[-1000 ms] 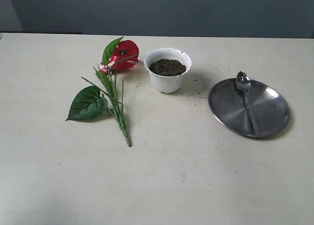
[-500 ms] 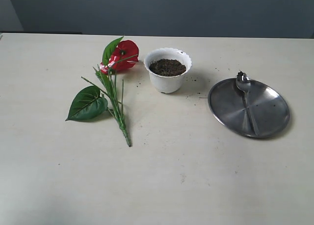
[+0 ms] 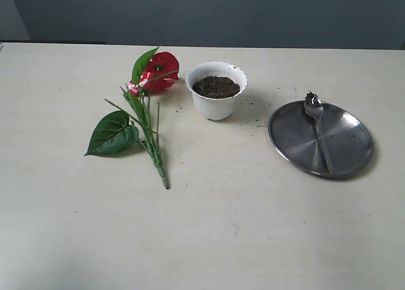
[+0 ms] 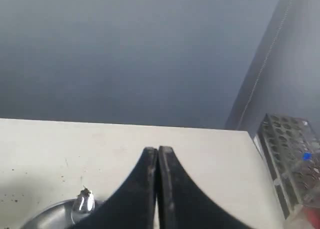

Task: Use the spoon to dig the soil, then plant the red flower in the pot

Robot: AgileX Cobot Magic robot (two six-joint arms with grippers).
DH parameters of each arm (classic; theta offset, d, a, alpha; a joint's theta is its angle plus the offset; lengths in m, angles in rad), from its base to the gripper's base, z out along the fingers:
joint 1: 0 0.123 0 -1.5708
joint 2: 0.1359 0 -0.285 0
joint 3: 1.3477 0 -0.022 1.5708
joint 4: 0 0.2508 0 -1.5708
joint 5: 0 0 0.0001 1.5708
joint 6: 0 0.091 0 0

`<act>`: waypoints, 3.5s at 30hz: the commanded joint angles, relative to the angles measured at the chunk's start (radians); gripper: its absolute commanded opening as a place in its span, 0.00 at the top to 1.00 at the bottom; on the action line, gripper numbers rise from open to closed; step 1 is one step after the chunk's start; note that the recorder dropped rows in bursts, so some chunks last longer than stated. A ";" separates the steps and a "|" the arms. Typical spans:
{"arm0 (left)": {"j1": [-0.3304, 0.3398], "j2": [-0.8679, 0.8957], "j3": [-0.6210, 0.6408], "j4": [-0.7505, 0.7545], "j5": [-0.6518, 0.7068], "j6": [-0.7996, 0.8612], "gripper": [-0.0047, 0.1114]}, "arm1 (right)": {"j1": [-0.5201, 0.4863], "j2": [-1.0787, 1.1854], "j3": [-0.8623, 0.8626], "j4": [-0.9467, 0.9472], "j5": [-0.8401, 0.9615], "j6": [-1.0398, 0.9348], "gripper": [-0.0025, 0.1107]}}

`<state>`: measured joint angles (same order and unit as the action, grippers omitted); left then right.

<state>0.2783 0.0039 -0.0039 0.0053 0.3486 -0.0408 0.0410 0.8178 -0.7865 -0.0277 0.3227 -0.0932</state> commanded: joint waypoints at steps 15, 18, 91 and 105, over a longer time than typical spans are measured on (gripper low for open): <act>-0.002 -0.004 0.004 0.000 -0.012 -0.002 0.96 | -0.064 -0.722 0.673 0.145 -0.249 -0.001 0.98; -0.002 -0.004 0.004 0.000 -0.012 -0.002 0.96 | -0.064 -0.722 0.674 0.147 -0.249 0.000 0.98; -0.002 -0.004 0.004 0.000 -0.012 -0.002 0.96 | -0.062 -0.818 0.786 0.107 0.039 -0.001 0.98; -0.002 -0.004 0.004 0.000 -0.012 -0.002 0.96 | -0.062 -0.818 0.786 0.107 0.039 -0.001 0.98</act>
<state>0.2783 0.0039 -0.0039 0.0053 0.3486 -0.0408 -0.0177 0.0064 -0.0019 0.0837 0.3628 -0.0891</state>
